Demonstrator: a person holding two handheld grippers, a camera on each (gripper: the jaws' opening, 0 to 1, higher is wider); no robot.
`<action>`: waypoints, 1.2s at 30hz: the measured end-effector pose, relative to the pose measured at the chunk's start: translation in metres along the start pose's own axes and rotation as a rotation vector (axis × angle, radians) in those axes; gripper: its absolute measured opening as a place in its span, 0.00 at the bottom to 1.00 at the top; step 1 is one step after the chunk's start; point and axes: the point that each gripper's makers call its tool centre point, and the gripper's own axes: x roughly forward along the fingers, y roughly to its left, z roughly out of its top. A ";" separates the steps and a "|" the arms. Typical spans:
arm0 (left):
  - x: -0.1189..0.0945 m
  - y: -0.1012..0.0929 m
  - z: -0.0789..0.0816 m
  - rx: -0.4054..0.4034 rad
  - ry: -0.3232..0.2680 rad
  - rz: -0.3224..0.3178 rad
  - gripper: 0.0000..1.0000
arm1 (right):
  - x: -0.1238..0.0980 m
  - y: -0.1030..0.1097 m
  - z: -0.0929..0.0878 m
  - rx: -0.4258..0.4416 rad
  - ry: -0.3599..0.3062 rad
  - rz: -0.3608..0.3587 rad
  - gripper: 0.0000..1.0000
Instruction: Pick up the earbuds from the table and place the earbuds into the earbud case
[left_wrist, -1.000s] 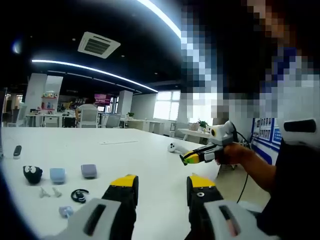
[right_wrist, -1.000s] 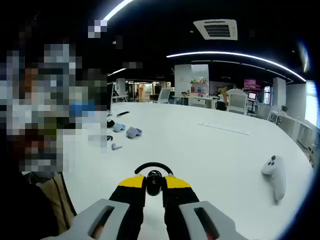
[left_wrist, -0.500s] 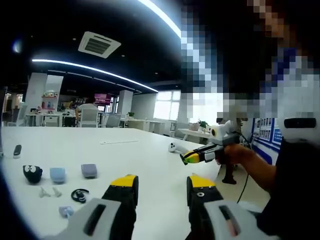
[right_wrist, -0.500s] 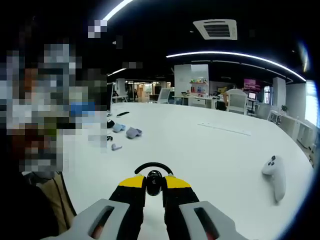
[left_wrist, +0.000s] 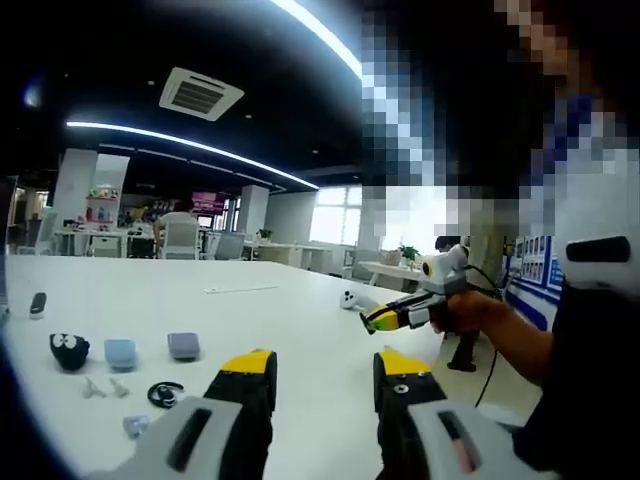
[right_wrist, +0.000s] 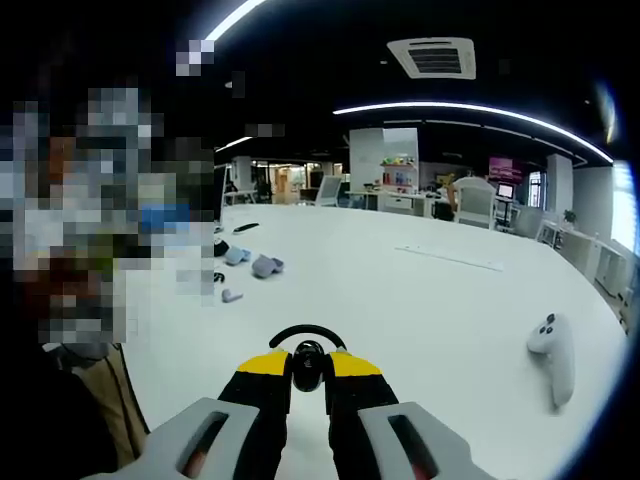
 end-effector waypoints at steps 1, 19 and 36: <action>0.000 0.000 0.001 0.001 0.000 -0.002 0.40 | 0.000 0.000 0.000 0.000 0.000 0.000 0.12; 0.017 -0.037 -0.005 -0.045 -0.001 -0.115 0.40 | -0.006 -0.001 -0.003 0.011 0.003 -0.021 0.12; 0.063 -0.115 -0.043 -0.110 0.124 -0.358 0.41 | -0.019 -0.013 -0.004 0.019 -0.018 -0.057 0.12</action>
